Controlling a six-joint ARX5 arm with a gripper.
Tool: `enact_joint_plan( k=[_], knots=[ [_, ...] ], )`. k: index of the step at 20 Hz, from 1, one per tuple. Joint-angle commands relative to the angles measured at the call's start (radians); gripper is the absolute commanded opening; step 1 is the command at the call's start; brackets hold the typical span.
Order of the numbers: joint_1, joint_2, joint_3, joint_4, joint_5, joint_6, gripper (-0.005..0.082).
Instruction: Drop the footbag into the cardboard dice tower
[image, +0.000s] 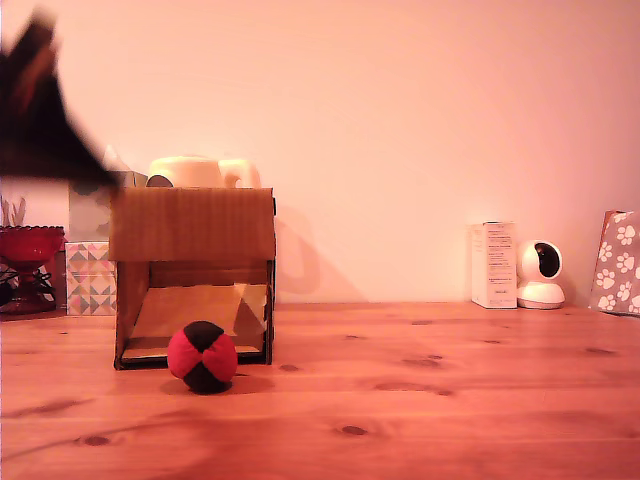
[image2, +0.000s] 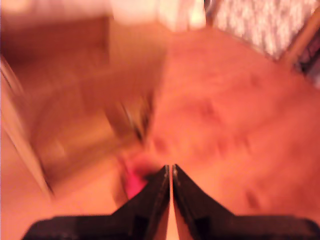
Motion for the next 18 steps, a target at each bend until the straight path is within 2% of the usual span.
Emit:
enact_joint_plan(
  k=[1, 8, 13, 14, 15, 17, 18],
  knots=[
    [-0.014, 0.011, -0.029, 0.0, 0.0, -0.005, -0.0024],
    [-0.046, 0.062, -0.031, 0.009, -0.003, 0.002, -0.0024],
    [-0.068, 0.182, -0.031, 0.111, -0.003, 0.002, -0.0001],
    [-0.072, 0.211, -0.031, 0.145, -0.002, 0.002, 0.0064],
    [-0.078, 0.239, -0.031, 0.18, -0.002, 0.001, 0.0225],
    [-0.083, 0.285, -0.03, 0.246, -0.006, 0.002, 0.0669],
    [-0.084, 0.305, -0.03, 0.28, -0.011, 0.005, 0.0808]
  ],
)
